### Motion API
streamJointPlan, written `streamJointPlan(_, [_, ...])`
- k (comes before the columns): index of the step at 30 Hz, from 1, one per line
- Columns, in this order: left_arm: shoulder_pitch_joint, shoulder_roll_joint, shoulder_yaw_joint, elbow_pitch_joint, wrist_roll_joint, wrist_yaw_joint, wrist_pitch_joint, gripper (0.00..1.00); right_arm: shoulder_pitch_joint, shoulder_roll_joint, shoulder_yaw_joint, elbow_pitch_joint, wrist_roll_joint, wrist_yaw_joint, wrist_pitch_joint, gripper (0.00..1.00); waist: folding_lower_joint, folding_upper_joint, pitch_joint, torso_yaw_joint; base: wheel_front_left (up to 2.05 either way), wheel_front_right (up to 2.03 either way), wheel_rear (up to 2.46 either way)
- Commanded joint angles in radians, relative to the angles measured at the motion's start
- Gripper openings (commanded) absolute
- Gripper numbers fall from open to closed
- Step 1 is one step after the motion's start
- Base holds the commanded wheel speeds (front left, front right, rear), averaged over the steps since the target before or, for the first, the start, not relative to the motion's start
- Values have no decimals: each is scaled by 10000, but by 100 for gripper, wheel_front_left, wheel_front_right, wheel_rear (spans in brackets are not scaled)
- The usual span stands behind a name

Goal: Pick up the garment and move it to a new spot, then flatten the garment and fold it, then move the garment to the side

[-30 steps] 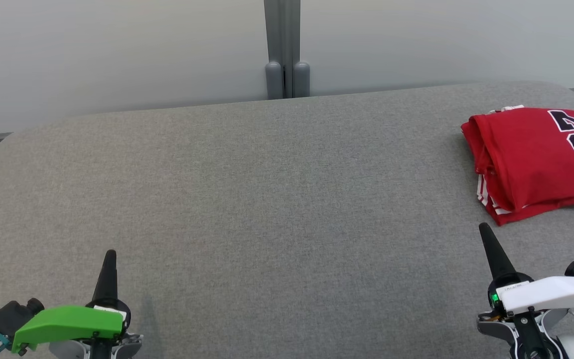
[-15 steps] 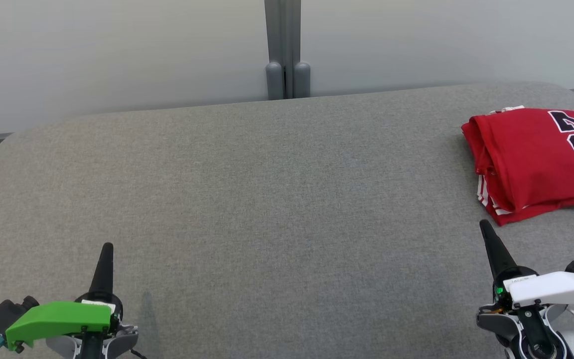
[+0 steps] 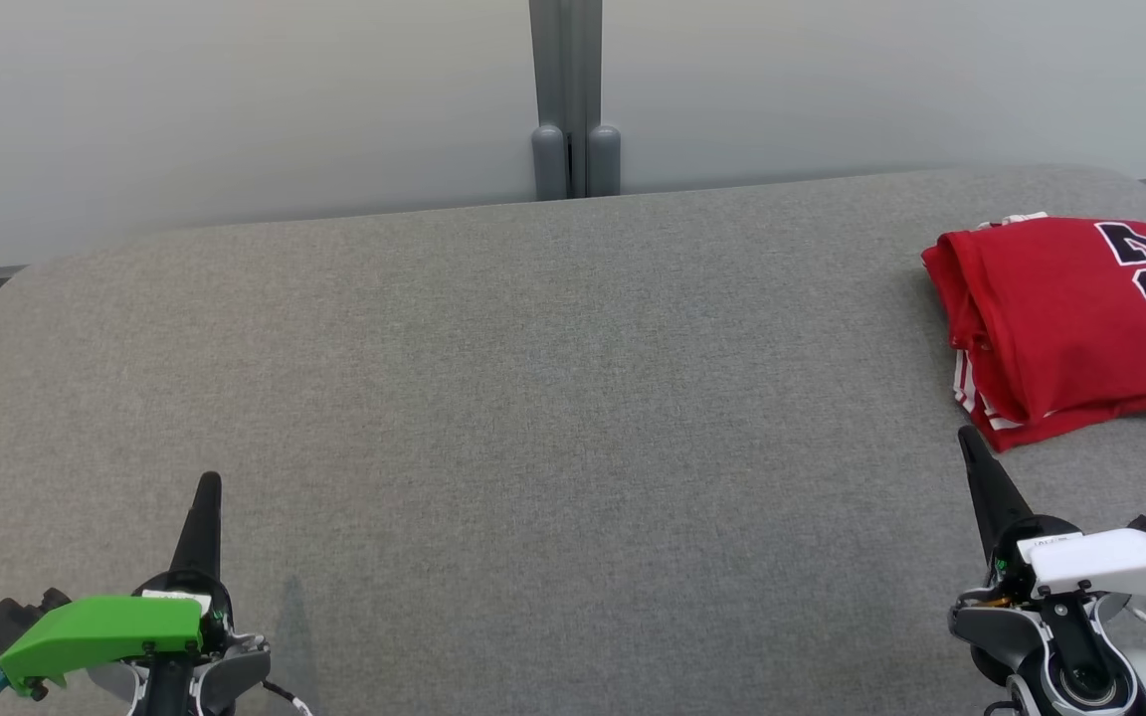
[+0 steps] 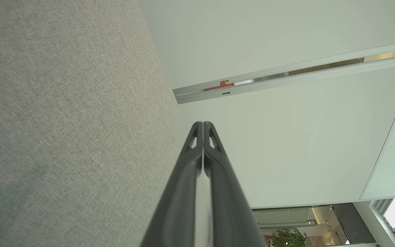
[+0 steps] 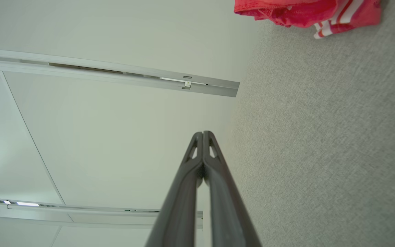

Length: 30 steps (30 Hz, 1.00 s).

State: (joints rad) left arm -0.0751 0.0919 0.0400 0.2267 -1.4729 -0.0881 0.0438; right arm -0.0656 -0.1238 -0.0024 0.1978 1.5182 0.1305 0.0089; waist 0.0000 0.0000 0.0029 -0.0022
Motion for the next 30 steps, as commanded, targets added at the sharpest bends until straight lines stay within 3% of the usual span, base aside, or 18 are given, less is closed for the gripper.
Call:
streamJointPlan(1, [-230,-5,101,-24,-223,-83,78,0,-151,-62,0,35,230,5,57,0,0,0,-2,1,0,0,0])
streamJointPlan(30, [-439,-214,483,92,-1667,-340,480,0,-516,-101,-19,489,1904,4,179,0,0,0,-32,22,0,0,0])
